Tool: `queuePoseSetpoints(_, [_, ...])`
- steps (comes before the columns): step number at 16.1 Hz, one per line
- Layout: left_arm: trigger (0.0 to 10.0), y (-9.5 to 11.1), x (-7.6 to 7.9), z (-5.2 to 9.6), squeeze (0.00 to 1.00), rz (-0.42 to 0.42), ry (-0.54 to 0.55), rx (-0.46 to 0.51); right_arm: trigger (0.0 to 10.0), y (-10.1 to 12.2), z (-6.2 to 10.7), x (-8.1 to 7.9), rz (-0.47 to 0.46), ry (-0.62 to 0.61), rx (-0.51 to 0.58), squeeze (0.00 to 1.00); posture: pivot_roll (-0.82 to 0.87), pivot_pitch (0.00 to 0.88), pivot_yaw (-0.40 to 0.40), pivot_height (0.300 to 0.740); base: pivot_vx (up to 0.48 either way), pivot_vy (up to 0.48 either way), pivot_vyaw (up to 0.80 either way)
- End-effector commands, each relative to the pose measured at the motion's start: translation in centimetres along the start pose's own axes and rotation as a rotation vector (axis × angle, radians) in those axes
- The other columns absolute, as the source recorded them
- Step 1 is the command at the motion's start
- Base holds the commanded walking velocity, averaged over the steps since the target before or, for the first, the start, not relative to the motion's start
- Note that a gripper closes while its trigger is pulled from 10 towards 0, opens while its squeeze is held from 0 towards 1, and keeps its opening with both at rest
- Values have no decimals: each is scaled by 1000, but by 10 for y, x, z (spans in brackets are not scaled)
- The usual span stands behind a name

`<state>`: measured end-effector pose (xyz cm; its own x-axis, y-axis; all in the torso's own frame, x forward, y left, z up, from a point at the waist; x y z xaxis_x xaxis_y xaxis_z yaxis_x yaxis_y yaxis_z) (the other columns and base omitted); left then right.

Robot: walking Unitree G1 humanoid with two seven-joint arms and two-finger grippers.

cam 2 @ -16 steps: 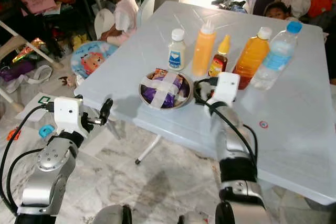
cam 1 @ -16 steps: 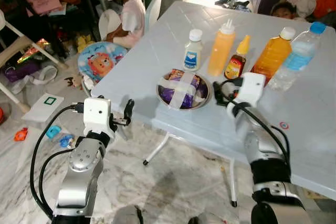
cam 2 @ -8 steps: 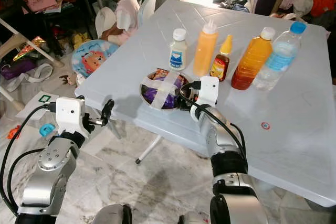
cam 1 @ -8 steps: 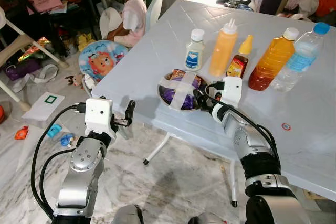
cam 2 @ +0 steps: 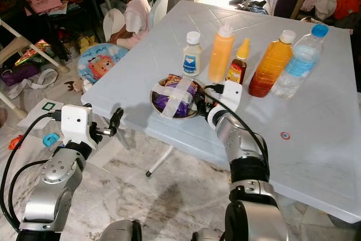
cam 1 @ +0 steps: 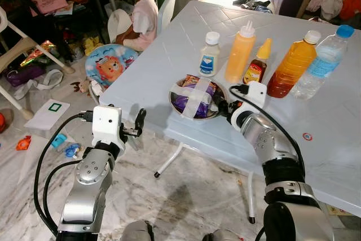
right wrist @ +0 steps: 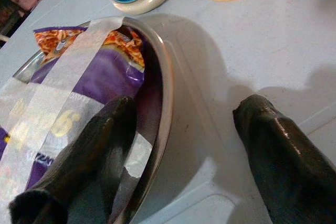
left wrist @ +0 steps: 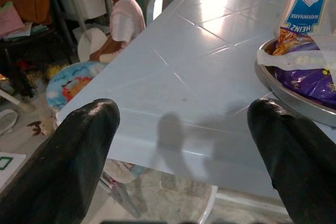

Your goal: Restocking fridge

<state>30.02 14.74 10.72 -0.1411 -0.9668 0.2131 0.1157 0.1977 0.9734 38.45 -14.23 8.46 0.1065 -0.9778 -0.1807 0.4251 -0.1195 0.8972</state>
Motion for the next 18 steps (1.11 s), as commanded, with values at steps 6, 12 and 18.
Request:
queuePoseSetpoints(6, [10000, 0, 4, -2, 0, -11, -24, -12, 0, -36, 7, 12, -94, -98, -186, 0, -4, 35, 15, 740, 0, 0, 0])
queuePoseSetpoints(12, [10000, -2, 6, -2, 0, -10, -27, -13, 627, -37, 17, 16, -59, -157, -195, 0, -10, 26, 8, 740, 0, 0, 0])
queuePoseSetpoints(18, [10000, -1, 6, -4, 0, -11, -30, -13, 10000, -27, 9, 12, -33, -132, -177, 0, -3, 27, 3, 740, 0, 0, 0])
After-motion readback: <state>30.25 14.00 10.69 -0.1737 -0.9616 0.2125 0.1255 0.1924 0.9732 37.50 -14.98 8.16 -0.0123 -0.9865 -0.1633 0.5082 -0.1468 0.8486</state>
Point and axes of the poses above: a point about 5 cm out from each wrist's last joint towards the gripper, its own z axis pointing back from the gripper into the wrist, its own y axis along the axis of the wrist's last joint, x = y × z, the point moved 4 cm from there along -z, pointing out of the wrist towards the gripper, and after that the axes turned 15 degrees about z, right-handed, at the moved point
